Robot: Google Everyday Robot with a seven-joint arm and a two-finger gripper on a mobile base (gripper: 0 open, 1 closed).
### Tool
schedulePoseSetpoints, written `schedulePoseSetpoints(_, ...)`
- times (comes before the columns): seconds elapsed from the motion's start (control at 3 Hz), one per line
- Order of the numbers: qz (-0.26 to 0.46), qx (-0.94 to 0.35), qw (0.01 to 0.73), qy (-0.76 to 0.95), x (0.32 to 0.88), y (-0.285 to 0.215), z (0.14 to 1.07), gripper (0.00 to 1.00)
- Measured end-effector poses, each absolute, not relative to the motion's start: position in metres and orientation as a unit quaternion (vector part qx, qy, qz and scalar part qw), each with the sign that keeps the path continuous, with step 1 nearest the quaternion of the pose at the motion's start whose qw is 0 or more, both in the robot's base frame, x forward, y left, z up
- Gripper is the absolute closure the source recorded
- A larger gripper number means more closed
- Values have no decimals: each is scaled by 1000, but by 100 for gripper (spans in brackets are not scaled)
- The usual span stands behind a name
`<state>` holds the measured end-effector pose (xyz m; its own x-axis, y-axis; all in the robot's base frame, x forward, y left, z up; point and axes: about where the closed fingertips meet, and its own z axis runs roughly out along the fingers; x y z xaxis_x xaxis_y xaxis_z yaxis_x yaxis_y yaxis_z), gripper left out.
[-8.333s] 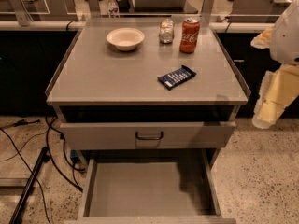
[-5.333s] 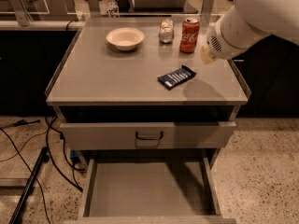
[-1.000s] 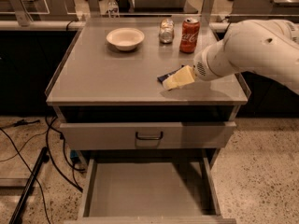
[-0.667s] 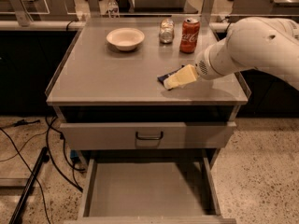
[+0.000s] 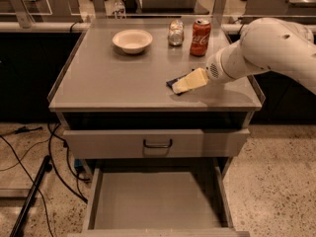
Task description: Place rxbar blueberry into middle drawer
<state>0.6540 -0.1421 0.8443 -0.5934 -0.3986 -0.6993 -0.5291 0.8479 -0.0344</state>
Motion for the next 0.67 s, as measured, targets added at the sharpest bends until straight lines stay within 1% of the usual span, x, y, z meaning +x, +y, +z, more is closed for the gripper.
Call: schedulePoseSetpoints(0.67, 93, -314, 368, 870, 666, -117, 822, 0)
